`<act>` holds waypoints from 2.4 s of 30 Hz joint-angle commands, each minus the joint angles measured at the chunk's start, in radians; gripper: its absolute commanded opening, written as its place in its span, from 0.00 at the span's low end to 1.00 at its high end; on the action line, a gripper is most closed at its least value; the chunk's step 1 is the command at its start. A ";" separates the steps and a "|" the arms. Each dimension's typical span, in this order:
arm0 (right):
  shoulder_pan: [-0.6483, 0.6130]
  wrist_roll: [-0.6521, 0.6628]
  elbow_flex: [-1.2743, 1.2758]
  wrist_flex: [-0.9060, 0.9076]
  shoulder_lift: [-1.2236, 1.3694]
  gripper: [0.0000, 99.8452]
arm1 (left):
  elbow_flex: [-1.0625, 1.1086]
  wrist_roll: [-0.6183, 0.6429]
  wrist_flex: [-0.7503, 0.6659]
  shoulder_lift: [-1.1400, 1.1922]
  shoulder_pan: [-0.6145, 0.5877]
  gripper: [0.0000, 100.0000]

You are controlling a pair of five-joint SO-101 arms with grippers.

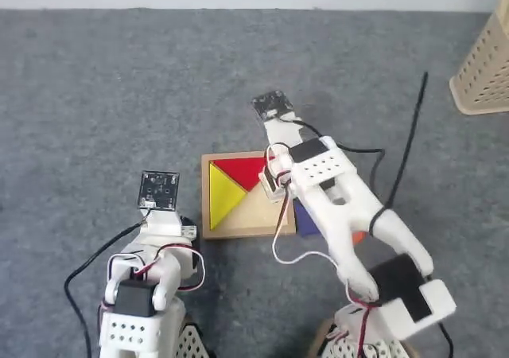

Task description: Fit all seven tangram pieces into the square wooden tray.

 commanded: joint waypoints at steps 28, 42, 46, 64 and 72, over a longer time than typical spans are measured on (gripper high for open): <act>0.220 -0.035 -0.209 -0.018 0.171 0.05 | -0.008 -0.005 0.005 -0.015 -0.002 0.01; 0.005 -0.028 -0.095 -0.019 0.048 0.19 | -0.008 -0.005 0.005 -0.015 -0.002 0.01; 0.022 -0.028 -0.097 -0.038 0.137 0.19 | -0.008 -0.005 0.005 -0.015 -0.002 0.01; 0.277 -0.078 -0.199 -0.036 0.255 0.04 | -0.008 -0.005 0.005 -0.015 -0.002 0.01; 0.280 -0.078 -0.212 -0.016 0.254 0.09 | -0.008 -0.005 0.005 -0.015 -0.002 0.01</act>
